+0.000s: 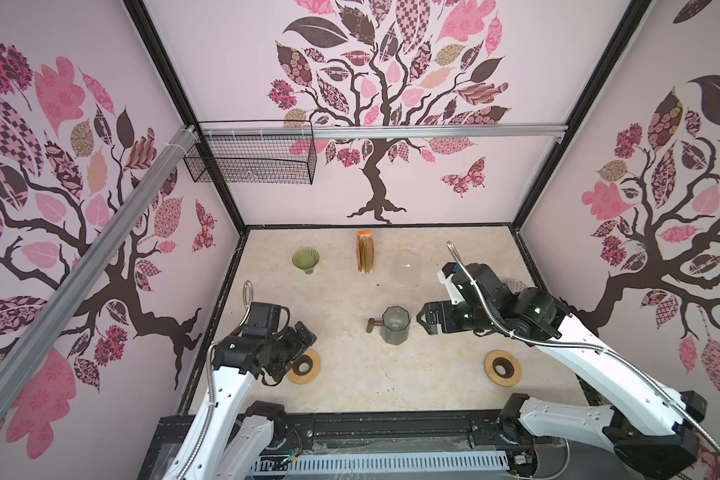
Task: Place the coffee filter in the dripper
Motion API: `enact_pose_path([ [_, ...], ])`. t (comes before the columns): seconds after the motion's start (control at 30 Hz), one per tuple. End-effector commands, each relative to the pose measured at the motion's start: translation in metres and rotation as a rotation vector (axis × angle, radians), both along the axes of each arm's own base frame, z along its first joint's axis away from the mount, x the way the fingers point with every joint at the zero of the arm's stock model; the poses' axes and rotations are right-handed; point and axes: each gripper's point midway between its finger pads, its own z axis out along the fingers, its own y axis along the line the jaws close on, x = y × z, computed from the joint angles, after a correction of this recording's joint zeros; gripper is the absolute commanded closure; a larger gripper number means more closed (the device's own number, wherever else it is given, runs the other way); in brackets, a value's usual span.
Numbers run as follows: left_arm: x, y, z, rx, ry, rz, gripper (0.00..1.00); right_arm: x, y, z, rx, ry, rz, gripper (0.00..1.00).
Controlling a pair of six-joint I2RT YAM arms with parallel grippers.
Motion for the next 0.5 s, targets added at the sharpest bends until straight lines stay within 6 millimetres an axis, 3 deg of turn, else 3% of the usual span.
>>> enact_pose_path([
  [0.0, -0.008, 0.004, -0.022, -0.066, 0.038, 0.144, 0.02, -0.012, -0.003, -0.011, -0.025, 0.050, 0.030, 0.00],
  [0.17, -0.014, 0.023, -0.037, -0.001, 0.034, 0.268, 0.02, -0.007, -0.017, -0.009, -0.110, 0.008, 0.030, 0.00],
  [0.47, -0.007, 0.030, -0.061, 0.010, 0.011, 0.334, 0.02, -0.012, -0.012, -0.006, -0.068, -0.004, 0.072, 0.00],
])
